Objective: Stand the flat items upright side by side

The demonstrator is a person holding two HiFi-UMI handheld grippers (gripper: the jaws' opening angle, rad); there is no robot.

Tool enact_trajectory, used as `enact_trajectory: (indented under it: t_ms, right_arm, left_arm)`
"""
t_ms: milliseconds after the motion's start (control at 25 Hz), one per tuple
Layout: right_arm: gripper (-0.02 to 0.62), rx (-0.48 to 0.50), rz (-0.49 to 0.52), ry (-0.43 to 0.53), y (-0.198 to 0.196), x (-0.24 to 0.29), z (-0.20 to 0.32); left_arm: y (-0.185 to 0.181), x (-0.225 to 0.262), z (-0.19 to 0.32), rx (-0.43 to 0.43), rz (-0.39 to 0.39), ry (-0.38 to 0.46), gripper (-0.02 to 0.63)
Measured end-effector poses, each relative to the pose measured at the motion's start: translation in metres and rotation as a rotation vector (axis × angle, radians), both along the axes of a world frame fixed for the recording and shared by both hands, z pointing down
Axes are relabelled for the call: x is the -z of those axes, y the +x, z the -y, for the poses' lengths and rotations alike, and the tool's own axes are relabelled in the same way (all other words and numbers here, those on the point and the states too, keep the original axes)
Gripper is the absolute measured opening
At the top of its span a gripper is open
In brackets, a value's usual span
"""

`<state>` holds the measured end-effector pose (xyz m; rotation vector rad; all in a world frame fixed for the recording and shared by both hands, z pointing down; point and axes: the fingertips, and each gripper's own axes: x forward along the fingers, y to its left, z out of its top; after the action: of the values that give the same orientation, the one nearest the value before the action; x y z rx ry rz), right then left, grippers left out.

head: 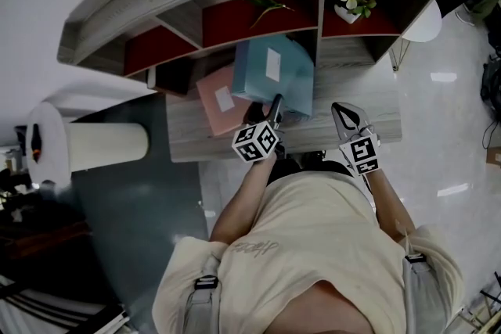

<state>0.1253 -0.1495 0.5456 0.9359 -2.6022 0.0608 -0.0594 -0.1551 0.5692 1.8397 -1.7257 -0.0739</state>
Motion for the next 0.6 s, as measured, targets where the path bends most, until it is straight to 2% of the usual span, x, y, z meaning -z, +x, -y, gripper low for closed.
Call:
enact_trajectory:
  t_ms: [200, 480, 600]
  right_arm:
    - [0.003, -0.01, -0.006, 0.006, 0.016, -0.003, 0.004]
    - [0.003, -0.049, 0.003, -0.007, 0.033, -0.016, 0.008]
    - [0.003, -0.062, 0.012, -0.012, 0.037, -0.019, 0.009]
  left_arm:
    - [0.023, 0.012, 0.003, -0.046, 0.1, 0.023, 0.305]
    - [0.065, 0.013, 0.002, -0.178, 0.244, 0.006, 0.307]
    - [0.081, 0.012, 0.004, -0.225, 0.278, 0.01, 0.312]
